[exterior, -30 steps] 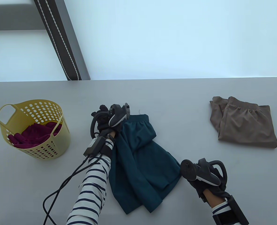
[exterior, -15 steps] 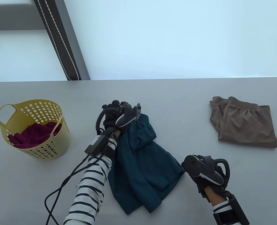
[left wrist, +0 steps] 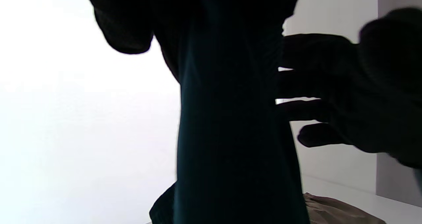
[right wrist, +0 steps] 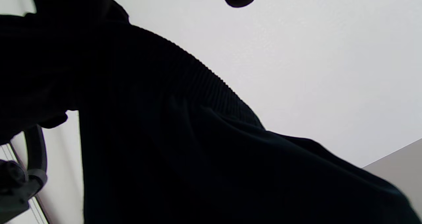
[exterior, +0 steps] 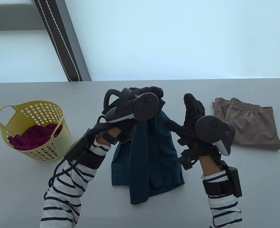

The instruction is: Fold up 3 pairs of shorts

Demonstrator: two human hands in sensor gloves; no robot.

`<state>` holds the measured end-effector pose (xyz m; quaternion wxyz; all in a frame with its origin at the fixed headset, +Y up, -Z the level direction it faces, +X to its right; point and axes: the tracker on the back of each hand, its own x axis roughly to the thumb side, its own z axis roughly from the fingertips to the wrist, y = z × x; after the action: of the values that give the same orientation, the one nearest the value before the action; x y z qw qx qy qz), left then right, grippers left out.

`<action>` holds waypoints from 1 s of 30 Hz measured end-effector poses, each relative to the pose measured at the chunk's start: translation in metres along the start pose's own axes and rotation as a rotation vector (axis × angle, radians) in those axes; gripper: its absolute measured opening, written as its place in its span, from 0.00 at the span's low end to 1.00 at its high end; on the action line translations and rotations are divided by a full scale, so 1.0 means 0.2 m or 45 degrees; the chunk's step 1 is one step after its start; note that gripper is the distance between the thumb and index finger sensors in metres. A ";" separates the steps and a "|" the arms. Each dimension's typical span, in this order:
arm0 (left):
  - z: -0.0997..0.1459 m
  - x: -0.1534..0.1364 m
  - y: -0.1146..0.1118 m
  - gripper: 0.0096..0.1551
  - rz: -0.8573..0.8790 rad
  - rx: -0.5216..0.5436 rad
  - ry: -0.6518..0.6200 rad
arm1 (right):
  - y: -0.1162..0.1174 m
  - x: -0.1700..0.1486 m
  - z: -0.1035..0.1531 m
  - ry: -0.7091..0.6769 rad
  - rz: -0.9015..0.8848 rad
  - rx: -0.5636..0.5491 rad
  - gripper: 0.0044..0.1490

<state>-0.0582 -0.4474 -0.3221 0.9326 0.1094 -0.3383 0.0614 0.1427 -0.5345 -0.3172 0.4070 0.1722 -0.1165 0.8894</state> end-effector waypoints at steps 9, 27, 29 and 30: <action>0.26 -0.21 0.34 0.22 0.217 0.343 0.071 | 0.08 -0.09 -0.05 0.044 0.189 0.615 0.33; 0.84 -0.39 0.71 0.39 0.349 0.346 -0.275 | -0.67 0.57 0.39 -0.531 -0.289 -0.185 0.27; 0.85 -0.40 0.73 0.41 0.528 0.258 -0.389 | -0.75 0.66 0.45 -0.612 -0.213 -0.146 0.27; 0.83 -0.41 0.72 0.40 0.578 0.203 -0.408 | -0.77 0.68 0.45 -0.608 -0.173 -0.138 0.27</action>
<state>-0.2500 -0.3519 -0.2273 0.8180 0.1121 -0.4914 0.2771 0.1958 -0.3738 -0.1691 0.4356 0.3627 -0.2449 0.7866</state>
